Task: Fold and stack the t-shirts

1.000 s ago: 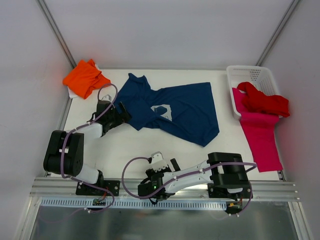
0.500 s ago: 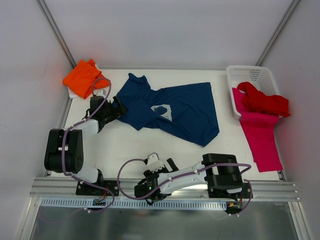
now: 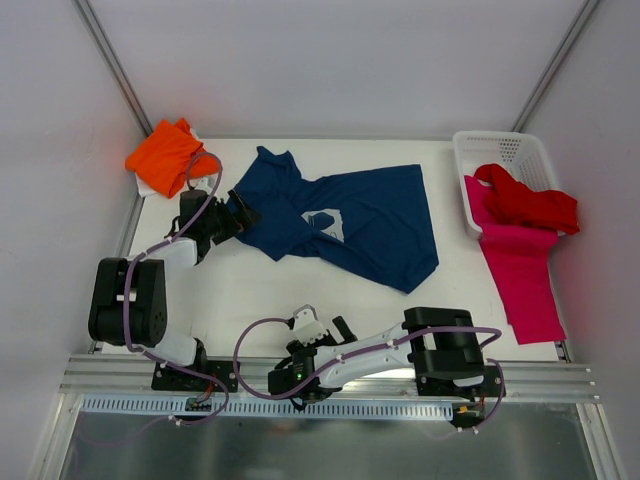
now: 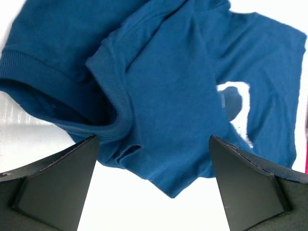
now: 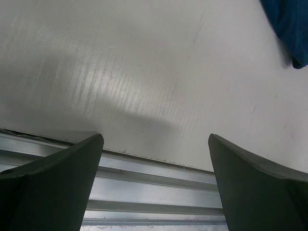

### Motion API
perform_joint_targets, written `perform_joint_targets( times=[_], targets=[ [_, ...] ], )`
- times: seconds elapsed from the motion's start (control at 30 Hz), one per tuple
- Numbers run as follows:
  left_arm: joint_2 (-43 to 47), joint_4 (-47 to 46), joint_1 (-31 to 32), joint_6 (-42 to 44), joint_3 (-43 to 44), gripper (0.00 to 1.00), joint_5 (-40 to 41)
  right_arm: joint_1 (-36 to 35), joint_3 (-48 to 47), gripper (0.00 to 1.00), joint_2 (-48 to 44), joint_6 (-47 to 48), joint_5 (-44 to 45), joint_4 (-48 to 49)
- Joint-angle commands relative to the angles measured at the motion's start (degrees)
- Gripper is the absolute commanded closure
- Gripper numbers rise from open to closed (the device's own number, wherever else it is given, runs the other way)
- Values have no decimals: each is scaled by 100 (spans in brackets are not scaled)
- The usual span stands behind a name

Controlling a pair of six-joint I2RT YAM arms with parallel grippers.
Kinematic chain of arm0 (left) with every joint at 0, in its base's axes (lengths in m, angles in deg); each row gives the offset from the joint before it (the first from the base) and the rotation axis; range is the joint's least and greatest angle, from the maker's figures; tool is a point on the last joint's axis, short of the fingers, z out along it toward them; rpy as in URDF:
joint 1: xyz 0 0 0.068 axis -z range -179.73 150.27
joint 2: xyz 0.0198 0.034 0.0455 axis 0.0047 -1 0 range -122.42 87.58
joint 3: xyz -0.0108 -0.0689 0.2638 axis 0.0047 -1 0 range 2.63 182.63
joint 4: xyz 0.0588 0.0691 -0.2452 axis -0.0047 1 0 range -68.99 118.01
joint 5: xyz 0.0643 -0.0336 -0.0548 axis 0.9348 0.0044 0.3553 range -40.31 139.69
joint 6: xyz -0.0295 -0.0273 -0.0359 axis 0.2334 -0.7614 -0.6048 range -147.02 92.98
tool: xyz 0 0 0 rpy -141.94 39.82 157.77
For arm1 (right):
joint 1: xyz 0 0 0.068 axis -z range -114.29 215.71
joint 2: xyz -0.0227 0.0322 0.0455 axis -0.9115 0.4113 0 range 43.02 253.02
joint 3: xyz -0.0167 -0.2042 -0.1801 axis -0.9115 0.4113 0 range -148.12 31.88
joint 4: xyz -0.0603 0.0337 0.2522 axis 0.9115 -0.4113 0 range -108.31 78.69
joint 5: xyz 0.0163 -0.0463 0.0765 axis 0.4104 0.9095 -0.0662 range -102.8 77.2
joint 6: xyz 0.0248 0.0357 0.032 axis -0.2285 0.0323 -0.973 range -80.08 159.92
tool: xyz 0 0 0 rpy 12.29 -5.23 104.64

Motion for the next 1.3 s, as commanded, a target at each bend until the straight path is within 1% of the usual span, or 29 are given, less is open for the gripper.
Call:
perform_joint_targets(
  times=[0.0,0.2,0.43,0.77,1.27],
  targets=[
    [542,-253,-38,-80,-7,1,-123,79,203,1,488,1,-781,410],
    [553,63,-38,17,117,1,-87,79,176,1,480,19,-781,428],
    [641,90,-29,69,20,1,36,79,256,1,436,-43,-825,446],
    [448,283,-29,272,11,1,580,79,326,1,374,-60,-825,446],
    [-36,-51,-3,140,46,1,335,97,335,1,445,-25,-834,516]
  ],
)
